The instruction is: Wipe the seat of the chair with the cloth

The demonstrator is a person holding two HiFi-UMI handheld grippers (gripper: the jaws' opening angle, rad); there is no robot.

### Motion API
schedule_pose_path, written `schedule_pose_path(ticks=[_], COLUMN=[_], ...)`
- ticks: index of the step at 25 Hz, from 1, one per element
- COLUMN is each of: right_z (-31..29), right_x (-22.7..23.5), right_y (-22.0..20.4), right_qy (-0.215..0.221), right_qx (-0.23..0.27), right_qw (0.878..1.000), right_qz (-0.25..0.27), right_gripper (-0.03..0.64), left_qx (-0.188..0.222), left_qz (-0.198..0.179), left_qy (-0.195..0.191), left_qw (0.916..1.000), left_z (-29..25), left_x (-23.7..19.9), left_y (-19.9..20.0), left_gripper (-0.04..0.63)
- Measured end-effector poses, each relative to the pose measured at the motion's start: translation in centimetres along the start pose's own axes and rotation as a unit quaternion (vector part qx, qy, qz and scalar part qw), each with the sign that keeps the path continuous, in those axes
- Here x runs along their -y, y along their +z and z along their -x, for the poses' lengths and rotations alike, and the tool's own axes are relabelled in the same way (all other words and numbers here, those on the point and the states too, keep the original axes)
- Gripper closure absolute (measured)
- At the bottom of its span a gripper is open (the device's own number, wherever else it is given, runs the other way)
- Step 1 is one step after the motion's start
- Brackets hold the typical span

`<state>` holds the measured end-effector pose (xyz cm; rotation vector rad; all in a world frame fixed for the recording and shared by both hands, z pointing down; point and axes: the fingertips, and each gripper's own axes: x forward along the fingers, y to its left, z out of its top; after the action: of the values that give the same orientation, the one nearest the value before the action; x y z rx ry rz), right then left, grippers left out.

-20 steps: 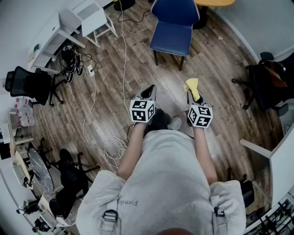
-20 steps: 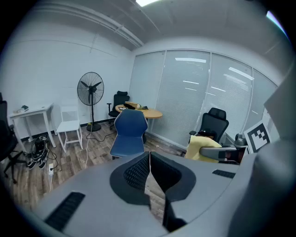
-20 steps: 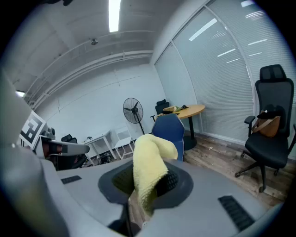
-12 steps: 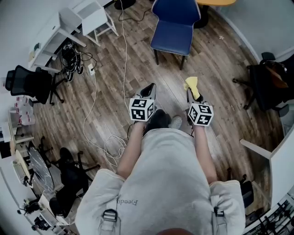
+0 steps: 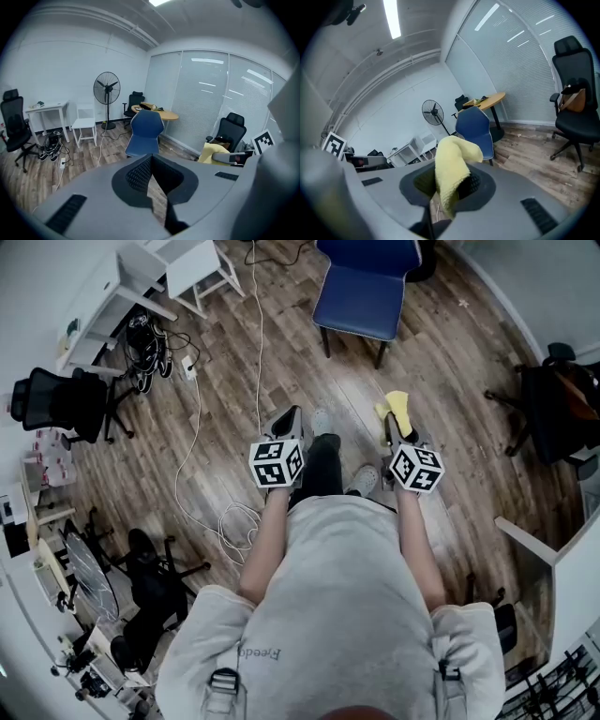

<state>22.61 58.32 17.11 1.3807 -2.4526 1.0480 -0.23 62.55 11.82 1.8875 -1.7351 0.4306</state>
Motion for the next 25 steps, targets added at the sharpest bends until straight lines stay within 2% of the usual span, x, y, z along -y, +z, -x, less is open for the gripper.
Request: schedule_pose_path(ticks=[3,6,14,17,21,25], right_z=[-1.6,-3.5,-8.0,-10.0,-13.5,-16.6], right_x=[0.1,0.3,3.2,3.9,3.9,3.7], right_y=[1.3,3.2,7.9,9.4,10.7,11.9], right_qy=[0.005,-0.004,-0.089,-0.117,-0.135,-0.140], right_qx=[0.006,0.017,0.024,0.030,0.011,0.006], right_qw=[1.000,1.000,0.996,0.992,0.989,0.990], right_qz=[0.002,0.015,0.021,0.032,0.064,0.012], right_gripper=[0.543,0.543,0.543,0.545,0.545,0.545], left_qx=[0.000,0.005,0.032,0.039,0.016,0.003], left_qz=[0.002,0.003,0.004,-0.004,-0.007,0.008], left_qy=[0.004,-0.010,-0.057,-0.040,-0.010,-0.025], left_qw=[1.0000,0.9999,0.9979,0.9984,0.9998,0.9996], left_z=[-1.8,-4.6,-14.5,-18.4,-22.7,-25.7], left_x=[-1.3,-2.1,-4.7,-7.4,-10.9,-13.2], left_y=[1.3,3.5,10.5,12.4,13.6,14.9], left_gripper=[0.569,0.569,0.569,0.569,0.569,0.569])
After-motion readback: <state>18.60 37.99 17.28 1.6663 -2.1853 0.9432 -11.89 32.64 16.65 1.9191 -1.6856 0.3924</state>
